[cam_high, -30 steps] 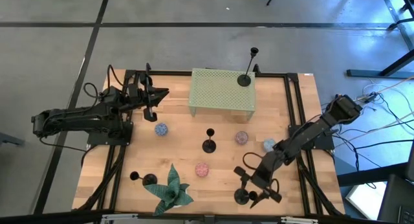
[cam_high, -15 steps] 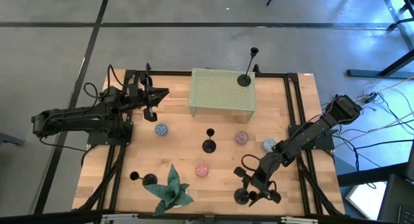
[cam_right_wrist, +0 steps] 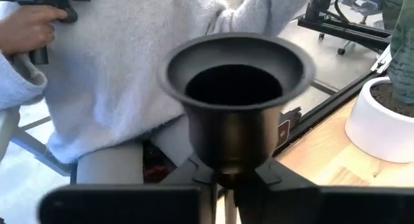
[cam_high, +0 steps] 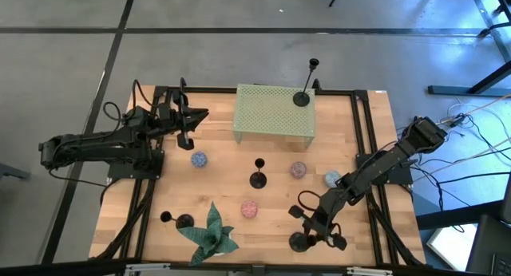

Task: Pick & Place candle stick holders
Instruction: Put the black candle holder on the shelf

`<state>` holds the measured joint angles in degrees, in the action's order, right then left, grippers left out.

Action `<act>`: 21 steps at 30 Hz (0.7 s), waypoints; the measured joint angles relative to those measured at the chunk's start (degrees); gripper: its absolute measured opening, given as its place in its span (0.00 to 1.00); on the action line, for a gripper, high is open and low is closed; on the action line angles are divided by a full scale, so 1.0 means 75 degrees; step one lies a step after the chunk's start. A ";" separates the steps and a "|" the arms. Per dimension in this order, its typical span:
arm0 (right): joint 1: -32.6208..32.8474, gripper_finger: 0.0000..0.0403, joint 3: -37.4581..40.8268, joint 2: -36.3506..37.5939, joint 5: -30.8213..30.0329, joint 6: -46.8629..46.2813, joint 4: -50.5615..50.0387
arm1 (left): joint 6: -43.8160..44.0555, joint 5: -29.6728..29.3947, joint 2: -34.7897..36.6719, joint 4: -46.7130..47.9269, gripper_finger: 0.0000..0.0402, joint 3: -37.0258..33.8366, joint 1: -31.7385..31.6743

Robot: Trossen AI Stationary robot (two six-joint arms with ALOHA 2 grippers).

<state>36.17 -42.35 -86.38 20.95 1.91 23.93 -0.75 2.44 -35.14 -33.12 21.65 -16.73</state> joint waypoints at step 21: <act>-0.1484 0.08 0.0003 0.4199 -0.3889 0.1157 -0.2330 | -0.0001 -0.0004 0.0000 -0.0015 0.09 0.0000 0.0000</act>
<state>25.04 -42.33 -54.89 -8.22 10.59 6.46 -0.76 2.41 -35.14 -33.23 21.65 -16.73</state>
